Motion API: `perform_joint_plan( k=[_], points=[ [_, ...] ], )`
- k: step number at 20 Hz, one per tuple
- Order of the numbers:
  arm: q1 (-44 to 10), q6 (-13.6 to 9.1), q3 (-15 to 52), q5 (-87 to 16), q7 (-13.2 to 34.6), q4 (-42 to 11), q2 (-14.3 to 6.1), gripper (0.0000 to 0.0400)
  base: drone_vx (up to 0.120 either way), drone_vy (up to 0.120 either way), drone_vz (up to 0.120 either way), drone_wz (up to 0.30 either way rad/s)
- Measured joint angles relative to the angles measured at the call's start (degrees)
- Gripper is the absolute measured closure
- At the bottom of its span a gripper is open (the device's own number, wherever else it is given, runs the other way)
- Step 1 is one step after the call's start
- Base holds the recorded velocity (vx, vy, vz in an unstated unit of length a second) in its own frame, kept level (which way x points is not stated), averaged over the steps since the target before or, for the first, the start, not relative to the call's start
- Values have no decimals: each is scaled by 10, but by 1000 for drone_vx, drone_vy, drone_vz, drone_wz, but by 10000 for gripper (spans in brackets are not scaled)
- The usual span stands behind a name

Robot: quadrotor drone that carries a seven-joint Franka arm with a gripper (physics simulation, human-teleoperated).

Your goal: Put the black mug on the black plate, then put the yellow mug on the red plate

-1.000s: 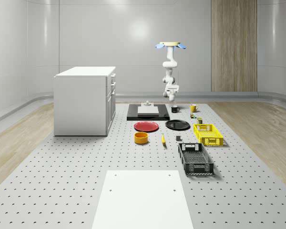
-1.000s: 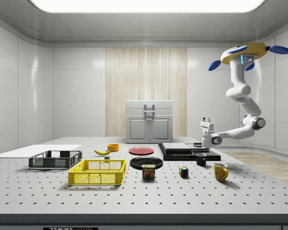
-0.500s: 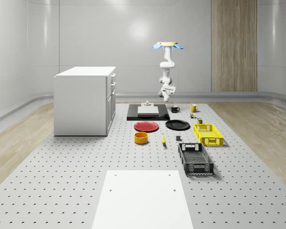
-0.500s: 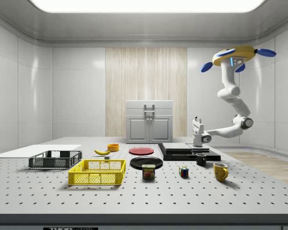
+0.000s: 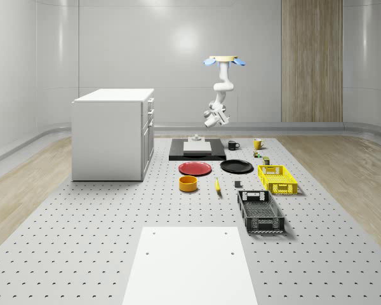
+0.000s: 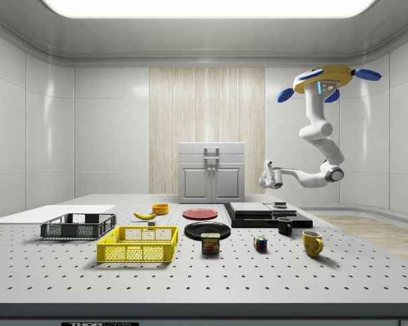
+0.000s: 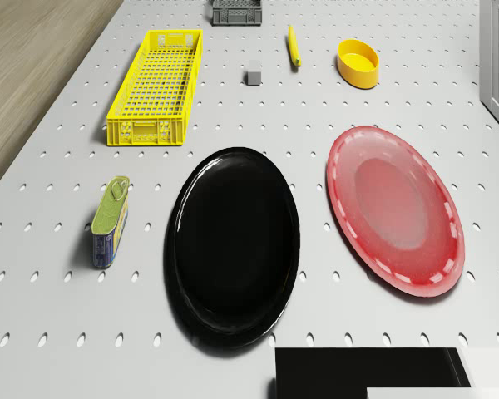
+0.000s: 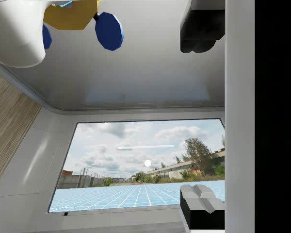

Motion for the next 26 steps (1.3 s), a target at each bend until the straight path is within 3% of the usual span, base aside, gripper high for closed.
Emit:
perform_joint_plan(
  k=[3,5,10,14,17,26],
  points=[
    [-60,0,109,-194,58,-110,-24,0,0,0,-107,0],
    [-112,-12,174,-321,107,-182,-41,0,0,0,-120,0],
    [-265,-74,288,-542,228,-294,-79,0,0,0,-120,0],
    [-360,-119,338,-620,292,-324,-106,0,0,0,-120,0],
    [-405,-137,360,-646,322,-332,-122,0,0,0,-120,0],
    [-467,-146,392,-661,364,-337,-160,0,-93,0,-120,0]
  ],
)
